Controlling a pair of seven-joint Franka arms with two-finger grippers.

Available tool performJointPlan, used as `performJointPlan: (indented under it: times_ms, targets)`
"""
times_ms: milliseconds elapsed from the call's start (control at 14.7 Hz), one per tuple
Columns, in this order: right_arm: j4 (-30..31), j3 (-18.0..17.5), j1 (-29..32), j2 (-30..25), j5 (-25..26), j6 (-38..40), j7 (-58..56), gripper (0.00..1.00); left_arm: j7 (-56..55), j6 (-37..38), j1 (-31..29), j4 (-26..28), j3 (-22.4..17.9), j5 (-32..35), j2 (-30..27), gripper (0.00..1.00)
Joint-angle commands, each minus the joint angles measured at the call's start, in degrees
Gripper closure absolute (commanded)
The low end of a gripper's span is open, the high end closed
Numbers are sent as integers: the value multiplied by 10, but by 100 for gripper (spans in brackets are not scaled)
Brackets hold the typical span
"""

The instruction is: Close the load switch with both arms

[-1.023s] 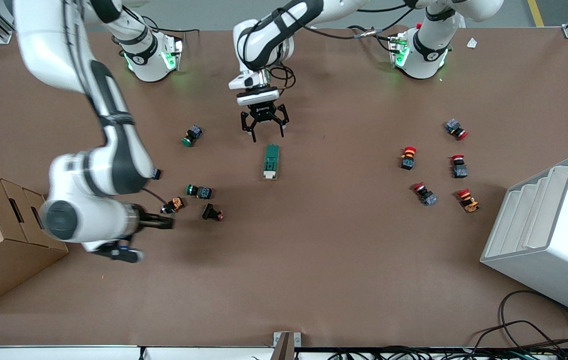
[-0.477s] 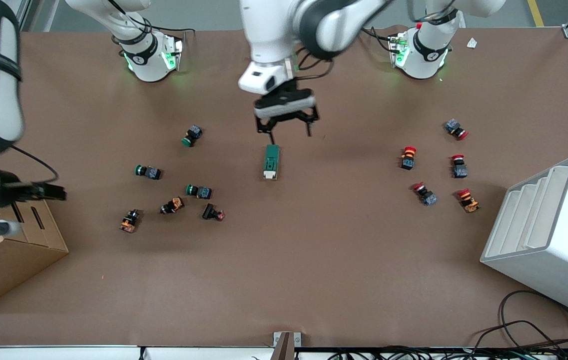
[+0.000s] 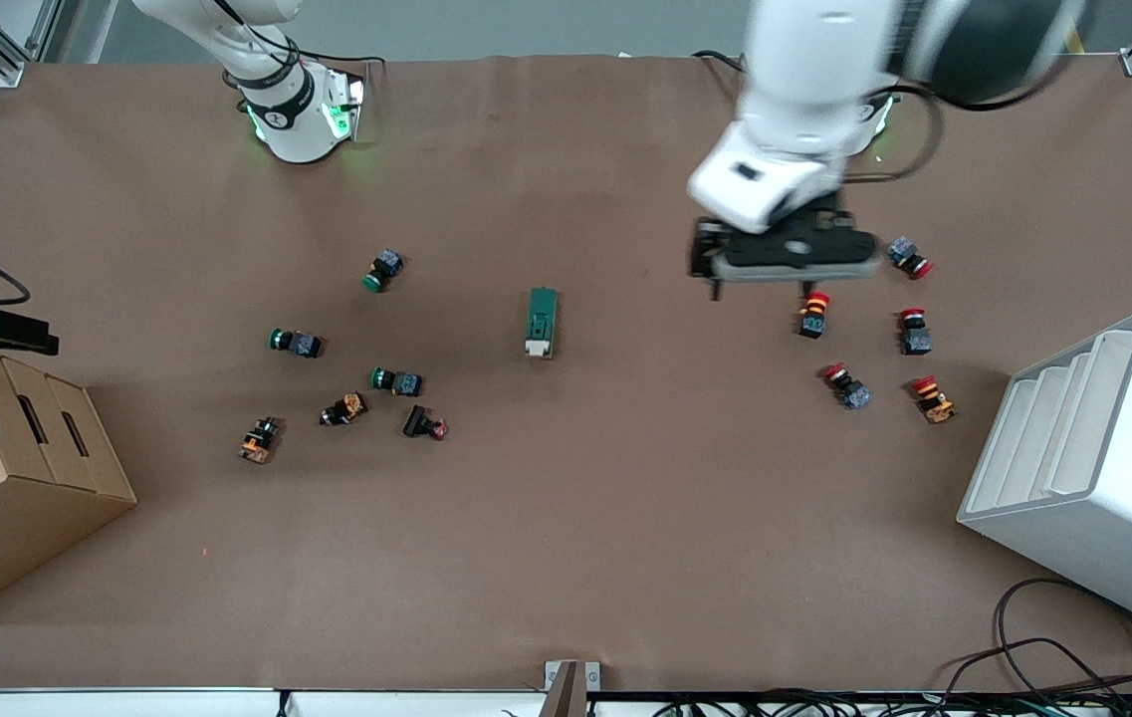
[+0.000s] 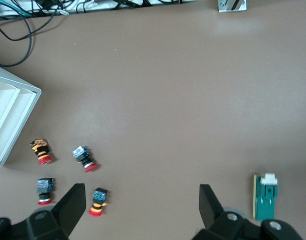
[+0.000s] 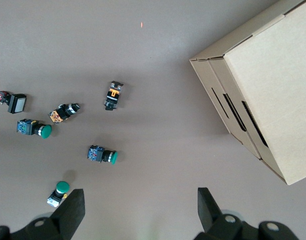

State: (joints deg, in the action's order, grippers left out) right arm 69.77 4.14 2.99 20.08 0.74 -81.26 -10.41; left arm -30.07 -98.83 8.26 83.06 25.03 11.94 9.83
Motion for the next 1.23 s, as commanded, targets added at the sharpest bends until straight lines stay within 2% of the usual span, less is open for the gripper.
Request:
performJointPlan:
  times_ms: [0, 273, 545, 682, 1023, 1159]
  targets:
    - [-2, -13, 4, -5, -37, 14, 7, 0, 102, 42, 6, 5, -72, -48, -37, 0]
    - [5, -12, 7, -34, -36, 44, 13, 0, 256, 92, 10, 11, -156, -78, -60, 0]
    - [11, -9, -24, -50, -22, 54, 50, 0, 263, 87, 7, 75, -208, -126, -111, 0]
    - [12, -9, -33, -57, -2, 52, 51, 0, 265, 84, 2, 95, -212, -129, -126, 0]
    - [127, 2, -44, -144, -3, 12, 53, 0, 266, 59, -23, 141, -213, -127, -159, 0]
    - [149, 4, -49, -162, -4, 5, 53, 0, 266, 58, -24, 141, -213, -124, -161, 0]
